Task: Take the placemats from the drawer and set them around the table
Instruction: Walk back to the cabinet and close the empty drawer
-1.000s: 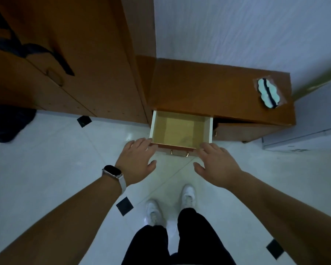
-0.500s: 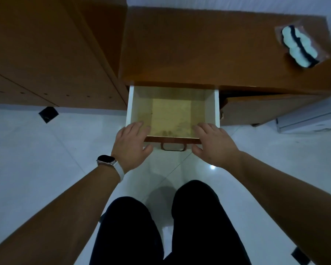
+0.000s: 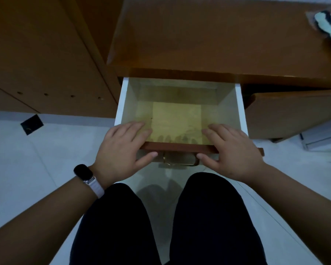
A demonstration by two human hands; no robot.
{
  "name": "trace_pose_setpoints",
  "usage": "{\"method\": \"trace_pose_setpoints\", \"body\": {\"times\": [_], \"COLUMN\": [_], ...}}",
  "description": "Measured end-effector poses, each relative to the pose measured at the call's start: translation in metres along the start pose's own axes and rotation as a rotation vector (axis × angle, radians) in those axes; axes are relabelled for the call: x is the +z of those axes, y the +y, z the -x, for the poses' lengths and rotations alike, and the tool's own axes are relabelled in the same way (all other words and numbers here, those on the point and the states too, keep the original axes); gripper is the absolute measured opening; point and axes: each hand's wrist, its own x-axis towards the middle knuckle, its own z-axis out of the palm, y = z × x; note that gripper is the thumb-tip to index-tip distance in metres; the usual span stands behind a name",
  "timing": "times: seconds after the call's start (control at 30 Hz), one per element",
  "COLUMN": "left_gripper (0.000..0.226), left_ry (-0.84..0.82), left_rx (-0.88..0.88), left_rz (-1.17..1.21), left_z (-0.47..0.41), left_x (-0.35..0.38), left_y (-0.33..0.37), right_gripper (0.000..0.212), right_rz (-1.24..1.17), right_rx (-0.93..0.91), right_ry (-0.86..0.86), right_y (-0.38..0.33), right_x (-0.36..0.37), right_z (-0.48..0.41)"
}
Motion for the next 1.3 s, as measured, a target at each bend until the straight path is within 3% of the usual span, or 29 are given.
{"method": "trace_pose_setpoints", "body": {"times": [0.5,0.8,1.3], "left_gripper": [0.059,0.08,0.118], "left_ry": [0.067,0.026,-0.07], "left_rx": [0.003,-0.059,-0.049], "left_rz": [-0.087,-0.12,-0.255], "left_z": [-0.027,-0.065,-0.106], "left_x": [0.01,-0.004,-0.02], "left_y": [-0.011,-0.024,-0.037], "right_gripper": [0.071,0.083,0.108], "right_rz": [0.089,0.178,0.212], "right_rx": [0.006,0.091,0.075], "right_ry": [0.062,0.211,0.103], "right_y": [0.012,0.024,0.047], "right_x": [-0.003,-0.005,-0.024], "right_z": [-0.026,-0.052,-0.081]}}
